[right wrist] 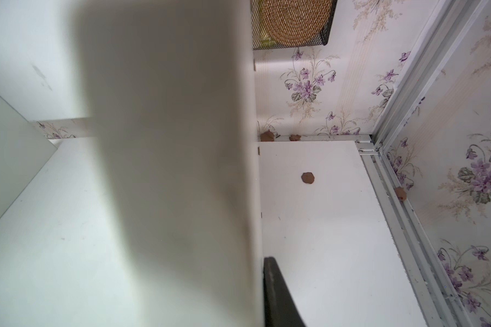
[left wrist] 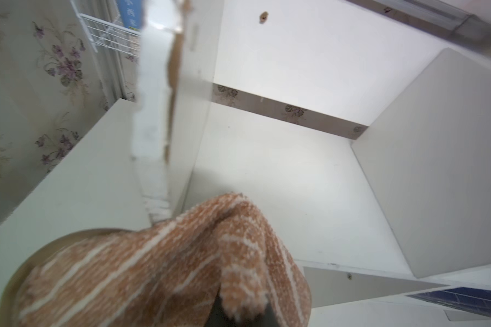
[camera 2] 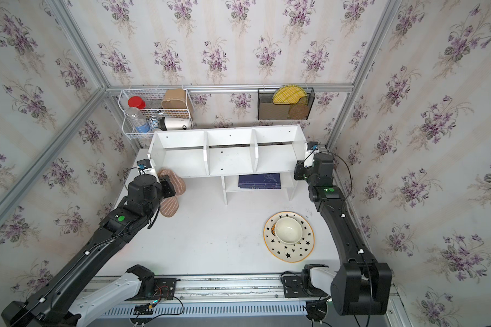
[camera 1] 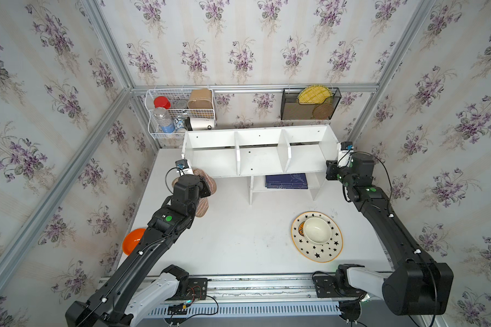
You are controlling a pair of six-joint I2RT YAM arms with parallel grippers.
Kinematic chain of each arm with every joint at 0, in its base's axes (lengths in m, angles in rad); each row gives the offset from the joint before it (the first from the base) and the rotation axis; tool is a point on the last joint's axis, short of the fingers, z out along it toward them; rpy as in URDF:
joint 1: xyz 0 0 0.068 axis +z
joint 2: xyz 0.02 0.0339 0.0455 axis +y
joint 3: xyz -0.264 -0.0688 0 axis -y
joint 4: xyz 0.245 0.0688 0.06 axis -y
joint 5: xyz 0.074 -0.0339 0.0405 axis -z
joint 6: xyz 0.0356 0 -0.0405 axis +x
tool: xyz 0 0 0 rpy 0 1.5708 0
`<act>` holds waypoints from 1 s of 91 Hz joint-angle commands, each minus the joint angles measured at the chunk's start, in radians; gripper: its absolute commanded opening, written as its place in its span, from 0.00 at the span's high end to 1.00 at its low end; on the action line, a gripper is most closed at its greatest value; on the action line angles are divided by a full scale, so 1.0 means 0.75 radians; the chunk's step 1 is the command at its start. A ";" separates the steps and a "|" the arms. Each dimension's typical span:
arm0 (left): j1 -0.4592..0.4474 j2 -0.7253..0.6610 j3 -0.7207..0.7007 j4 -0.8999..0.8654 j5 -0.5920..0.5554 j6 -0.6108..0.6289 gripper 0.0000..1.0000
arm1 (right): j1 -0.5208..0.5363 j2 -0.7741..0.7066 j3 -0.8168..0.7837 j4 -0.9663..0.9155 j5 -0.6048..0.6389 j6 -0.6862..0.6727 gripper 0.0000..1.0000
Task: Wipe the bookshelf clean with a cloth
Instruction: Wipe the dust from the shelf.
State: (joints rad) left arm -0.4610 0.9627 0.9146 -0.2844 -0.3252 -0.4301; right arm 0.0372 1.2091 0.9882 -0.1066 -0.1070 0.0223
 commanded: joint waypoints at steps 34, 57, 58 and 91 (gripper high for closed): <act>-0.199 0.166 0.062 0.131 -0.007 -0.089 1.00 | 0.003 -0.010 0.015 0.007 0.013 0.306 1.00; 0.159 -0.053 0.027 -0.215 -0.069 -0.104 1.00 | 0.011 -0.021 -0.029 -0.053 0.232 0.420 1.00; 0.170 -0.059 0.025 -0.219 -0.067 -0.103 1.00 | 0.012 -0.022 -0.036 -0.051 0.240 0.425 1.00; 0.276 0.044 0.042 -0.180 0.096 -0.116 1.00 | 0.050 -0.035 -0.071 -0.029 0.338 0.573 1.00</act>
State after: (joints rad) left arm -0.2546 0.9672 0.9314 -0.4541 -0.3328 -0.5003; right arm 0.0647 1.1725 0.9333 -0.0658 0.0643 0.1967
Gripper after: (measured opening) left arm 0.080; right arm 0.218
